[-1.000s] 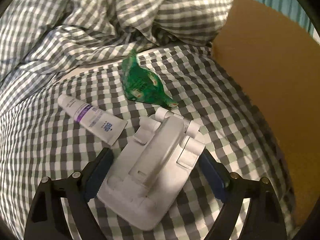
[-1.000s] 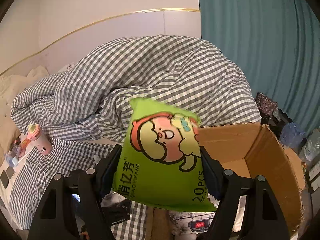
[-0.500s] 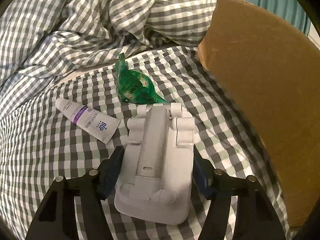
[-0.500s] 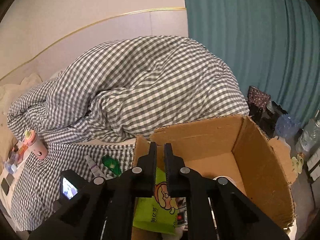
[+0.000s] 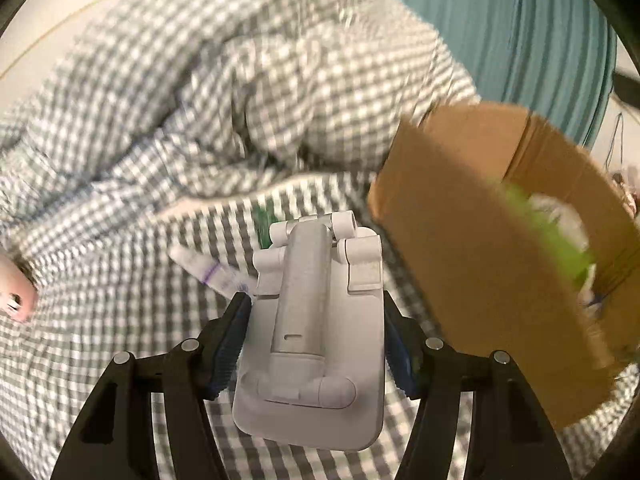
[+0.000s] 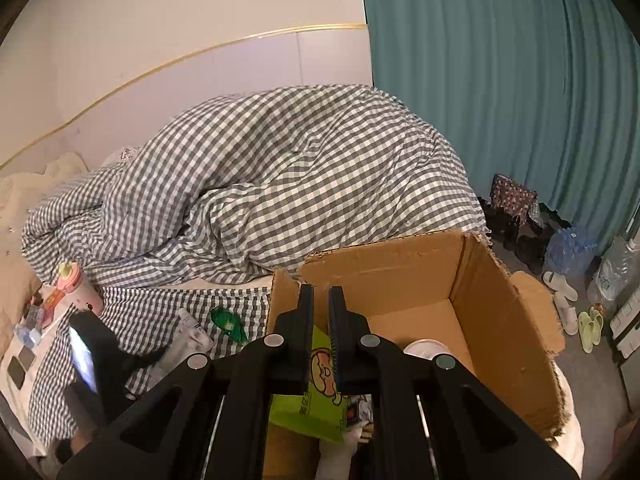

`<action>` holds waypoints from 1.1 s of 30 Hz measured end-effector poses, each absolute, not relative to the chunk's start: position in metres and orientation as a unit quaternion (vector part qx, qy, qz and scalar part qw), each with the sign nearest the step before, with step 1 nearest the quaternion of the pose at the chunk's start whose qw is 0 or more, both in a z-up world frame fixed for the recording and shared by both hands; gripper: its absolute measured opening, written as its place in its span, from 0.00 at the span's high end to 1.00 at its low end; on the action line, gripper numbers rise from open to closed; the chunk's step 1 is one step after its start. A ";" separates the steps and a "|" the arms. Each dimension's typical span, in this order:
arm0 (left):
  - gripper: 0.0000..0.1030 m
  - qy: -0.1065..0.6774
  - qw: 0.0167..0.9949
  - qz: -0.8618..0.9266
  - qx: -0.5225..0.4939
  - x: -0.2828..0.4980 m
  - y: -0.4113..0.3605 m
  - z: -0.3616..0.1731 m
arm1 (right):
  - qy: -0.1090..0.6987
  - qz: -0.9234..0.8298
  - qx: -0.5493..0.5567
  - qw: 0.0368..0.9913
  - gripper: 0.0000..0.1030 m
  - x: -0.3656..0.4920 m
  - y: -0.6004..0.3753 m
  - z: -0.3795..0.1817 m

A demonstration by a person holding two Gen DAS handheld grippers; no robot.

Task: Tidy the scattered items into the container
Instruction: 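Lower the phone stand and snack packet into the box and open both tools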

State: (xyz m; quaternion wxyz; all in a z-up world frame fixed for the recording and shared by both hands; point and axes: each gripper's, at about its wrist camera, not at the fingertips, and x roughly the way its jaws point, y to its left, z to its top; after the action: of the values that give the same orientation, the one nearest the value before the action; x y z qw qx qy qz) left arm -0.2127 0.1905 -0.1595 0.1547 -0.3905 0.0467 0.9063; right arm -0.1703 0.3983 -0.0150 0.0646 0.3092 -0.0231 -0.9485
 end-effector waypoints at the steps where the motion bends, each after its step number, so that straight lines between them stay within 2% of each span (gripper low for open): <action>1: 0.39 0.045 0.156 0.909 -0.384 -0.208 0.191 -0.148 | -0.023 -0.949 0.308 0.064 0.93 -0.165 0.400 -0.012; 11: 0.39 0.038 0.187 0.928 -0.321 -0.151 0.223 -0.048 | -0.028 -0.957 0.285 0.042 0.92 -0.110 0.441 0.022; 12: 0.39 0.039 0.189 0.929 -0.315 -0.145 0.229 -0.041 | -0.028 -0.958 0.282 0.037 0.86 -0.104 0.447 0.026; 13: 0.39 0.041 0.192 0.930 -0.310 -0.141 0.235 -0.035 | -0.028 -0.960 0.276 0.030 0.70 -0.098 0.452 0.030; 14: 0.39 0.042 0.195 0.931 -0.307 -0.136 0.241 -0.029 | -0.028 -0.963 0.269 0.023 0.59 -0.091 0.459 0.035; 15: 0.39 0.041 0.198 0.931 -0.303 -0.132 0.247 -0.023 | -0.026 -0.965 0.261 0.016 0.35 -0.085 0.464 0.039; 16: 0.39 0.041 0.203 0.931 -0.300 -0.127 0.253 -0.018 | -0.022 -0.967 0.253 0.009 0.24 -0.079 0.469 0.043; 19: 0.39 0.043 0.213 0.931 -0.292 -0.117 0.273 -0.007 | -0.017 -0.971 0.238 -0.006 0.22 -0.062 0.485 0.054; 21: 0.39 0.045 0.223 0.930 -0.289 -0.111 0.289 -0.003 | -0.019 -0.973 0.231 -0.017 0.11 -0.052 0.498 0.058; 25: 0.39 0.052 0.238 0.926 -0.288 -0.105 0.318 0.000 | -0.026 -0.974 0.220 -0.041 0.04 -0.036 0.526 0.063; 33: 0.39 0.071 0.260 0.914 -0.304 -0.113 0.382 -0.017 | -0.048 -0.972 0.216 -0.080 0.00 -0.020 0.583 0.058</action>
State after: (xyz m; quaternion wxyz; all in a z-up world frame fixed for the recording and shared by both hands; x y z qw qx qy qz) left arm -0.1129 0.3824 -0.0165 0.2596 -0.3039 0.0708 0.9139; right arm -0.0204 0.5834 0.0578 -0.0799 0.2156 -0.0477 -0.9720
